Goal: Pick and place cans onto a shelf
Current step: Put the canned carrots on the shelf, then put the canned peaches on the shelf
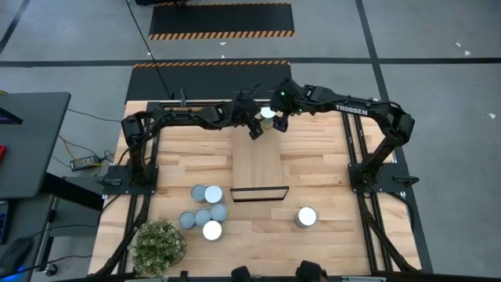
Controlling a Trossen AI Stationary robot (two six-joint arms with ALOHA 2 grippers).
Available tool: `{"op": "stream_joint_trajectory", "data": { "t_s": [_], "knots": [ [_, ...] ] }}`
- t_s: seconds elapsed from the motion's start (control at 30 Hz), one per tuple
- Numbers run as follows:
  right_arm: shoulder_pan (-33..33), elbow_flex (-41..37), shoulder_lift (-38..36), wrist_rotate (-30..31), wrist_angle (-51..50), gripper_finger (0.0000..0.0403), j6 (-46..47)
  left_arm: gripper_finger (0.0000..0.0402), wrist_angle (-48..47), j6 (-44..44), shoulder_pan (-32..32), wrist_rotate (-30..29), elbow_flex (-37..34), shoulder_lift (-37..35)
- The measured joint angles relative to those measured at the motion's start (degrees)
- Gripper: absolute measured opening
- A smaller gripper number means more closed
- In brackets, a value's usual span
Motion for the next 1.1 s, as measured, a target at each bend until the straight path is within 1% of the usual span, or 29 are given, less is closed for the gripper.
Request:
{"op": "stream_joint_trajectory", "data": {
  "t_s": [0.27,0.47,0.7,0.77,0.87,1.03,1.1],
  "knots": [
    [-0.02,0.00,0.00,0.99,0.84,0.0339,-0.01,0.0180,0.93,0.18,0.81,-0.67,0.00,0.00],
    [-0.02,0.00,0.00,1.21,1.37,0.0339,0.63,0.0179,1.04,3.06,1.43,-3.16,0.00,0.01],
    [-0.80,0.00,-0.23,2.55,-4.25,0.0339,0.87,0.0178,0.72,2.87,1.58,-3.24,0.00,0.02],
    [-1.16,0.00,-0.69,2.76,-6.62,0.0339,0.87,0.0178,-0.26,1.22,1.49,-3.17,0.00,-0.07],
    [-1.31,0.00,-2.26,2.88,-8.48,0.0339,1.09,0.0177,-4.39,-1.34,1.42,-1.94,0.59,-1.77],
    [-0.87,0.02,-5.83,1.84,-9.75,0.0339,2.16,0.0171,-8.22,-1.23,1.49,1.47,1.11,-6.62],
    [-0.58,0.02,-6.92,1.74,-9.79,0.0339,3.47,0.0171,-11.35,-0.41,1.67,2.12,1.11,-8.23]
  ]
}}
